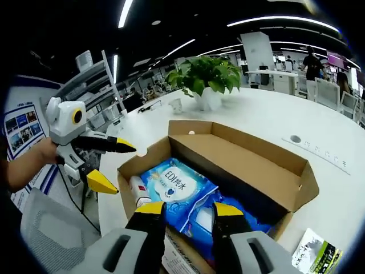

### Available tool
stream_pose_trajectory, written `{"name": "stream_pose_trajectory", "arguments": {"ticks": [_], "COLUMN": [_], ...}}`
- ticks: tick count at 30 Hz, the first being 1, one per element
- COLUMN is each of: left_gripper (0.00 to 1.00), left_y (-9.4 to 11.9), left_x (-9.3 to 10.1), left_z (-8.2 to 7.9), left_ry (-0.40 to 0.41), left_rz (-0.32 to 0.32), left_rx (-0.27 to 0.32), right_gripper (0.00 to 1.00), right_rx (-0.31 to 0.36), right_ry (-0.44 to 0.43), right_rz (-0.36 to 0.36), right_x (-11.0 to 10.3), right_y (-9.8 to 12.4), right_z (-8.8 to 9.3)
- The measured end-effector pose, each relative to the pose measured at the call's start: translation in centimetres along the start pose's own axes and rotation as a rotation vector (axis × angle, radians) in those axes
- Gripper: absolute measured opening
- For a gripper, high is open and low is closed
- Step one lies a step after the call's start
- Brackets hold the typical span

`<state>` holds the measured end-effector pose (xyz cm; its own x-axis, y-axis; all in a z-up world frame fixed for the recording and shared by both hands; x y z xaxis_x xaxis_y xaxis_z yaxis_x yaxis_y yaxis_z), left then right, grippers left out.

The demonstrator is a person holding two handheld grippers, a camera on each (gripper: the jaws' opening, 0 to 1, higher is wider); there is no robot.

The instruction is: Operate the shoe box by opening the lid, removing the specified soft item, and placing it in the target area until the item is outside and the box remains undamaged.

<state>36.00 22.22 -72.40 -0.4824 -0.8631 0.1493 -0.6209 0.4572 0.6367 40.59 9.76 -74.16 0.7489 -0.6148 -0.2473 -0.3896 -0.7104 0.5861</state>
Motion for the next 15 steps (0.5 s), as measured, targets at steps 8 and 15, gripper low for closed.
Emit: {"name": "stream_pose_trajectory", "arguments": {"ticks": [8,15], "left_gripper": [0.76,0.67], "left_y": [0.7,1.0], "left_x": [-0.9,-2.4], "left_z": [0.5,1.5], "left_ry": [0.010,0.032], "left_rz": [-0.017,-0.060], "left_rx": [0.006,0.009], "right_gripper": [0.27,0.26], "right_rx": [-0.060,-0.111], "right_ry": [0.024,0.048], "right_rz": [-0.001,0.019], "right_x": [-0.3,-0.1], "right_y": [-2.3,-3.9], "right_z": [0.5,1.3]}}
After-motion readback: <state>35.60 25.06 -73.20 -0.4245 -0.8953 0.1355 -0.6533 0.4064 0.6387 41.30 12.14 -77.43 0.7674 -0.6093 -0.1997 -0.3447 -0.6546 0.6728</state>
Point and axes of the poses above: the point that each gripper's makers call its tool centre point, and the gripper's own axes: y roughly backward along the fingers, x roughly to its right, z roughly out of its underside, the point moved 1 cm from there along y, roughly backward along the fingers, and after that the axes turned 3 degrees about z, right-handed, at the moved point
